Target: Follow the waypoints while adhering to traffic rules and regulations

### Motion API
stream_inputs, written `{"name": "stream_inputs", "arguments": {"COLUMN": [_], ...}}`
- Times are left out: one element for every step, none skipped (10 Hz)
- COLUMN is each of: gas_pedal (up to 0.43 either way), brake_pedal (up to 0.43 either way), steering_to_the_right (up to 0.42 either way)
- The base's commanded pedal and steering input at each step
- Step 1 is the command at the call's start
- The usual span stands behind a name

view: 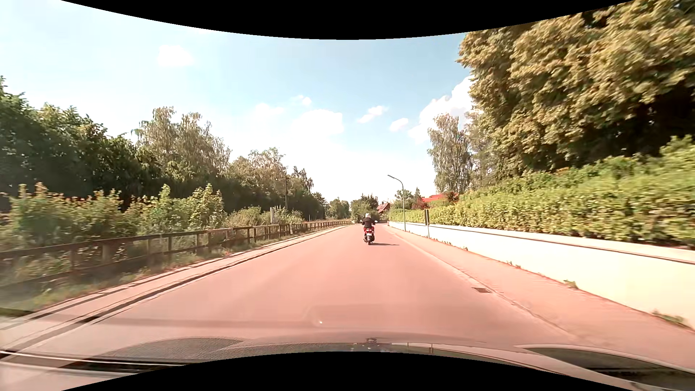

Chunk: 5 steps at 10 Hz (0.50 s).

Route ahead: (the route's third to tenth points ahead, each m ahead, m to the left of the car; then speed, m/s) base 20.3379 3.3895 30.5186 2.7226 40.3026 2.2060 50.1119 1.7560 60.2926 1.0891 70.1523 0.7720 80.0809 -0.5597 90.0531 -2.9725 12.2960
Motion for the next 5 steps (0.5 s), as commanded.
{"name": "stream_inputs", "arguments": {"gas_pedal": [0.138,0.138,0.15,0.15,0.15], "brake_pedal": [0.012,0.012,0.012,0.012,0.012], "steering_to_the_right": [-0.003,-0.001,0.003,0.006,0.006]}}
